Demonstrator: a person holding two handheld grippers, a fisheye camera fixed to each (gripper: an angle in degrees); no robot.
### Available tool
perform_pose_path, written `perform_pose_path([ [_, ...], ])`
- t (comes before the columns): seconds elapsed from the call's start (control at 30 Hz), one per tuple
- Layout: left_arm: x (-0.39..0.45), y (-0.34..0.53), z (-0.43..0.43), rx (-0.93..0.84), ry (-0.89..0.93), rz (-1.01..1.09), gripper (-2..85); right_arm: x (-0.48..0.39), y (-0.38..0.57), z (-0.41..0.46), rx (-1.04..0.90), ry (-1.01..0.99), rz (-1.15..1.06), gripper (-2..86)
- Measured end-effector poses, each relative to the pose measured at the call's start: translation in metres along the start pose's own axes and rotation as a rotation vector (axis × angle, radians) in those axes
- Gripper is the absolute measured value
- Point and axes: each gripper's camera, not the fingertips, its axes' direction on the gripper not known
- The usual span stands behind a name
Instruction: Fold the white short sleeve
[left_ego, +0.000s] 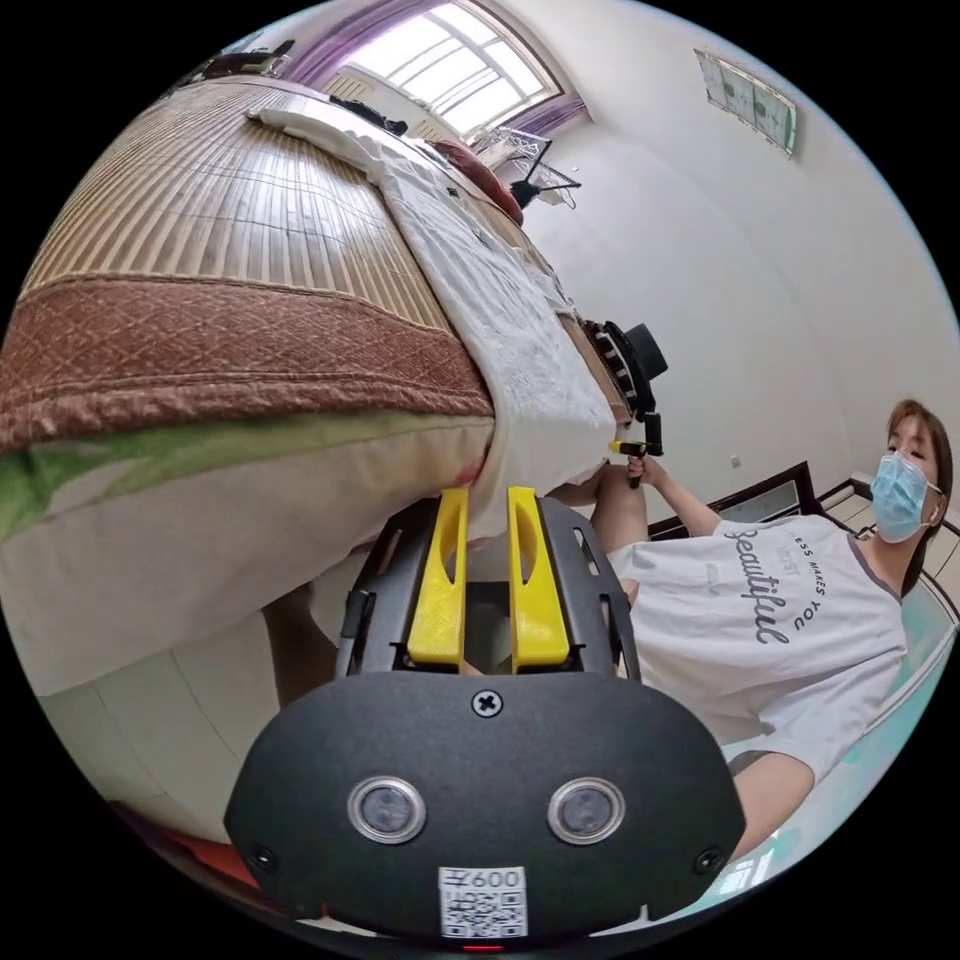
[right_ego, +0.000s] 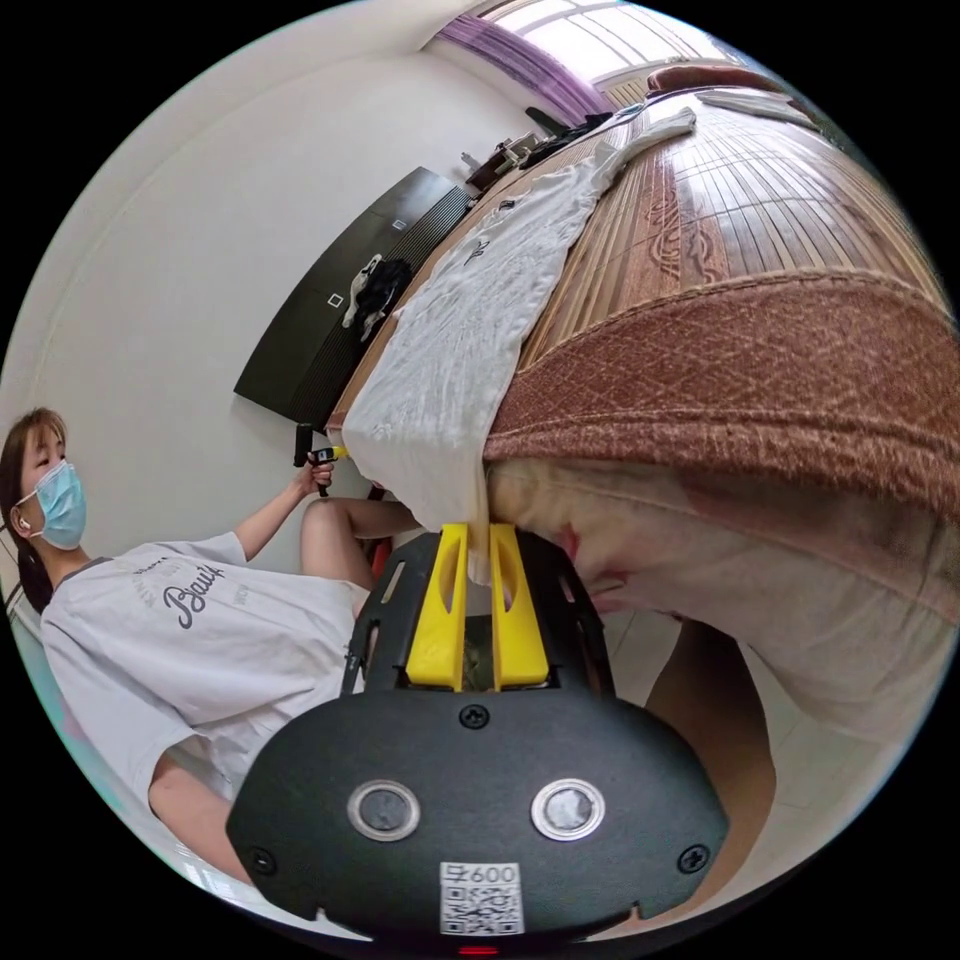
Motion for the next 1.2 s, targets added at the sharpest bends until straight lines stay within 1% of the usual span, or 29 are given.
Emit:
perform_pose_path([
  [0.13,0.003,-0.005,0.030,-0.110,-0.098,0.015,6.2,-0.001,-0.004,-0.003,-0.017,0.001,0.010,-0.7],
  [0.17,0.003,-0.004,0.036,-0.118,-0.089,0.019,6.2,-0.001,-0.003,-0.003,-0.017,0.008,0.012,-0.8],
  [0.3,0.002,0.009,0.043,-0.100,-0.073,0.020,5.8,-0.005,0.003,-0.007,-0.008,0.016,0.004,-0.8],
  [0.47,0.004,0.039,0.043,-0.079,-0.067,0.023,3.2,-0.005,0.012,-0.013,-0.004,-0.004,-0.001,-0.8],
  [0.7,0.013,0.084,0.031,-0.027,-0.044,0.004,2.1,-0.013,0.028,-0.022,0.001,0.013,-0.019,-0.8],
  [0.77,0.032,0.100,0.026,0.001,-0.079,0.086,1.6,-0.015,0.032,-0.024,-0.005,0.011,-0.026,-0.9],
  [0.83,0.044,0.108,0.022,0.015,-0.092,0.125,1.3,-0.017,0.036,-0.026,-0.024,0.004,-0.036,-0.9],
  [0.93,0.050,0.120,0.011,0.020,-0.013,0.136,1.1,-0.012,0.039,-0.025,-0.068,-0.028,-0.007,-0.8],
  [1.1,0.044,0.144,-0.003,-0.005,-0.001,0.101,1.0,-0.016,0.055,-0.023,-0.140,0.008,-0.032,-0.8],
  [1.2,0.040,0.163,-0.011,0.022,0.052,0.076,0.9,-0.019,0.069,-0.031,-0.142,-0.006,-0.042,-0.9],
])
